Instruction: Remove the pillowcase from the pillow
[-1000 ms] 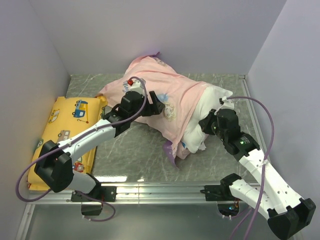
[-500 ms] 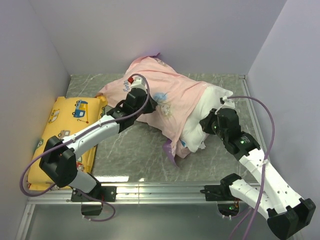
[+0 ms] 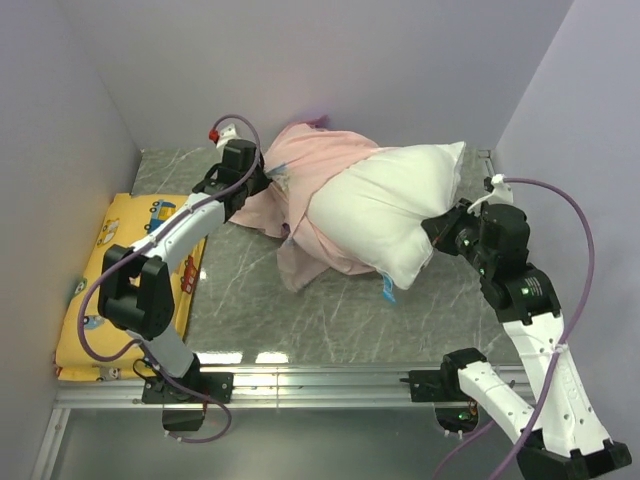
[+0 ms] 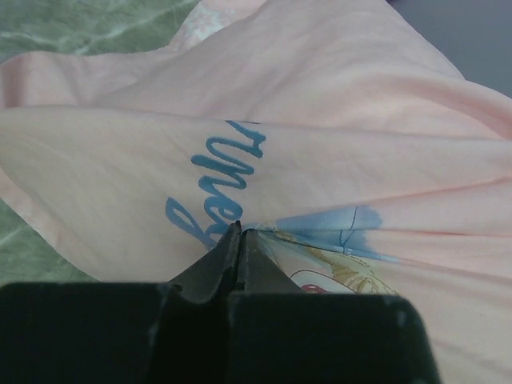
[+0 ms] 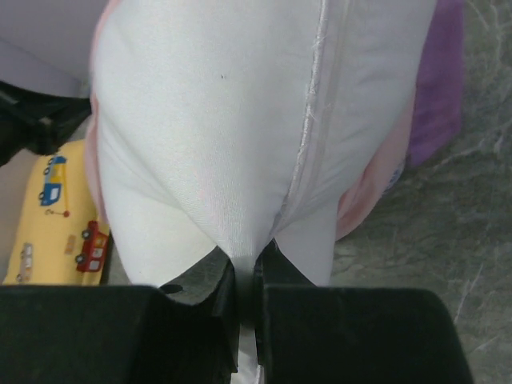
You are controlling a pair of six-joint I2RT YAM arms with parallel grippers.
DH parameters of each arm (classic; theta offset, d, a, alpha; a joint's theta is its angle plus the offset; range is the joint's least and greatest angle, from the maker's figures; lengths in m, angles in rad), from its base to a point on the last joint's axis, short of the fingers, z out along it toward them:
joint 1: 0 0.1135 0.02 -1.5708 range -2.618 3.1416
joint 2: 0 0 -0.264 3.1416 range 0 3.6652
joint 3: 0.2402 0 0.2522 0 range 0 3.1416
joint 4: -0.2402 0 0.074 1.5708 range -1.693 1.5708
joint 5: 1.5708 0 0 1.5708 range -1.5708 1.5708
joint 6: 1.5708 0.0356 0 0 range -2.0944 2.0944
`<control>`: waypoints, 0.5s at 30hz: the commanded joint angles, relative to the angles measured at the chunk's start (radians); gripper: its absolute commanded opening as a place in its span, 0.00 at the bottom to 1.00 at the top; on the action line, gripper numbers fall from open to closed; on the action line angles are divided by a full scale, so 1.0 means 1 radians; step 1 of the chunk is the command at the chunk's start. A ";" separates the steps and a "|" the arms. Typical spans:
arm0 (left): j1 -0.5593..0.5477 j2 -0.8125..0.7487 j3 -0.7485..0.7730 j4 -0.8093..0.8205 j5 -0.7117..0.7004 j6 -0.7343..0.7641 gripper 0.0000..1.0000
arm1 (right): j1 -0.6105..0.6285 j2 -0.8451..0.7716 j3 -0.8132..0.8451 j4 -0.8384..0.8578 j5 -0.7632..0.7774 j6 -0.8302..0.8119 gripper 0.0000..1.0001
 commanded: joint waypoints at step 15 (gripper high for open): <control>-0.258 -0.063 -0.419 0.234 -0.058 -0.209 0.00 | -0.057 -0.132 -0.026 -0.036 0.085 -0.063 0.66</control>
